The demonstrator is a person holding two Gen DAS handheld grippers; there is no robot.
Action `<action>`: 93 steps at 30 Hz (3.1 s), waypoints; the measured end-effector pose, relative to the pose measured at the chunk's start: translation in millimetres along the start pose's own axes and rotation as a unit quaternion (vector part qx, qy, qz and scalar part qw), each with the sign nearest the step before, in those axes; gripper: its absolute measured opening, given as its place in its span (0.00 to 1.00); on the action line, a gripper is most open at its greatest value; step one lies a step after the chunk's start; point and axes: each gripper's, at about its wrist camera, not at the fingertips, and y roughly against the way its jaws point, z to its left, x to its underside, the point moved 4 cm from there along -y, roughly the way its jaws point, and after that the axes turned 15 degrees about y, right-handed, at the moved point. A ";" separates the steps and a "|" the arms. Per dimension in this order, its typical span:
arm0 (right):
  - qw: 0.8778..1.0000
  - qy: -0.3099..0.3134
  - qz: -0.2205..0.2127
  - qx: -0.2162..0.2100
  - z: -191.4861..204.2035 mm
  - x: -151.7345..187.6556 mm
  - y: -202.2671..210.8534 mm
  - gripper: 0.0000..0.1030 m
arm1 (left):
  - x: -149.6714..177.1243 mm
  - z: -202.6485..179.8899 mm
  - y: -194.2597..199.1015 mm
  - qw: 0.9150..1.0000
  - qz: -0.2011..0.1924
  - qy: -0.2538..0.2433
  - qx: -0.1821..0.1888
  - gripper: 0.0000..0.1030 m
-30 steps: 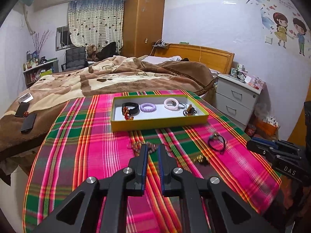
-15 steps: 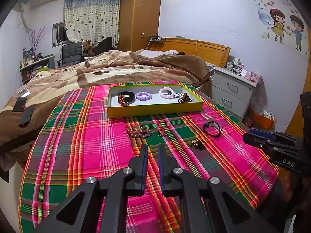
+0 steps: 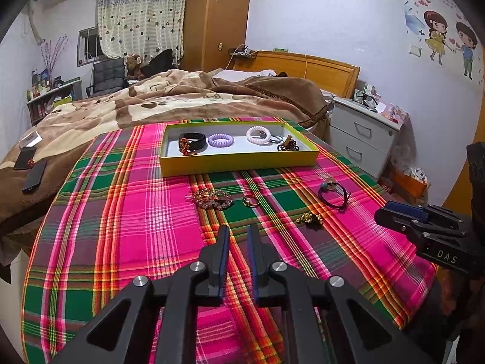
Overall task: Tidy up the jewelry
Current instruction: 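Withdraw both open tools from the box toward the remaining jewelry, then grasp gold ring with left tool while right tool grasps black cord hair tie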
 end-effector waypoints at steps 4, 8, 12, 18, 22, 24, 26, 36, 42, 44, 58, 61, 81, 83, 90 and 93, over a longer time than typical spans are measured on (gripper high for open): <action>1.000 -0.009 0.006 0.001 -6.0 -2.4 -7.7 0.34 | -3.1 -3.0 -7.8 1.000 0.007 -0.001 0.004 0.17; 1.000 -0.020 0.014 0.007 -15.0 -4.4 -16.6 0.34 | -8.7 -7.5 -20.4 1.000 0.017 -0.002 0.010 0.17; 0.999 -0.031 0.021 0.013 -23.8 -6.1 -24.3 0.34 | -13.8 -11.2 -35.3 1.000 0.026 -0.005 0.008 0.17; 0.998 -0.035 0.034 0.025 -36.1 -13.1 -39.9 0.34 | -21.2 -16.1 -61.6 0.999 0.046 -0.005 0.011 0.17; 0.998 -0.039 0.043 0.027 -44.7 -17.7 -52.0 0.34 | -24.2 -15.9 -82.1 0.998 0.068 0.004 0.008 0.17; 0.998 -0.038 0.048 0.028 -47.5 -19.2 -57.0 0.34 | -24.5 -15.6 -91.5 0.997 0.080 0.007 0.005 0.17; 0.998 -0.038 0.053 0.026 -50.5 -20.8 -63.3 0.34 | -24.3 -15.4 -99.9 0.996 0.091 0.011 0.005 0.17; 0.997 -0.030 0.074 0.014 -59.3 -25.9 -87.1 0.34 | -30.5 -15.2 -121.4 0.993 0.111 0.023 -0.018 0.17; 0.996 -0.022 0.086 0.003 -61.1 -29.3 -99.5 0.34 | -33.8 -17.3 -128.9 0.993 0.113 0.021 -0.024 0.17; 0.996 -0.019 0.088 -0.001 -61.0 -30.4 -102.4 0.34 | -33.7 -18.5 -130.5 0.993 0.114 0.018 -0.025 0.17; 0.996 0.005 0.093 -0.010 -51.4 -32.0 -106.2 0.06 | -34.3 -14.5 -132.2 0.993 0.115 0.021 -0.031 0.04; 0.996 0.005 0.091 -0.010 -50.9 -31.6 -104.5 0.05 | -33.6 -15.9 -131.4 0.993 0.114 0.013 -0.034 0.04; 0.998 -0.003 0.057 -0.010 -47.8 -39.7 -77.7 0.04 | -33.7 -16.4 -90.7 0.996 0.085 0.018 0.001 0.03; 0.999 -0.003 0.050 -0.008 -47.3 -43.3 -72.3 0.04 | -39.2 -16.8 -81.3 0.997 0.072 0.019 0.005 0.03; 1.000 0.001 0.018 -0.005 -40.4 -62.5 -50.5 0.04 | -58.9 -17.2 -57.0 0.999 0.035 0.019 0.008 0.03; 1.000 0.007 0.009 -0.004 -34.8 -70.7 -43.1 0.04 | -65.8 -17.5 -48.2 1.000 0.023 0.018 0.009 0.03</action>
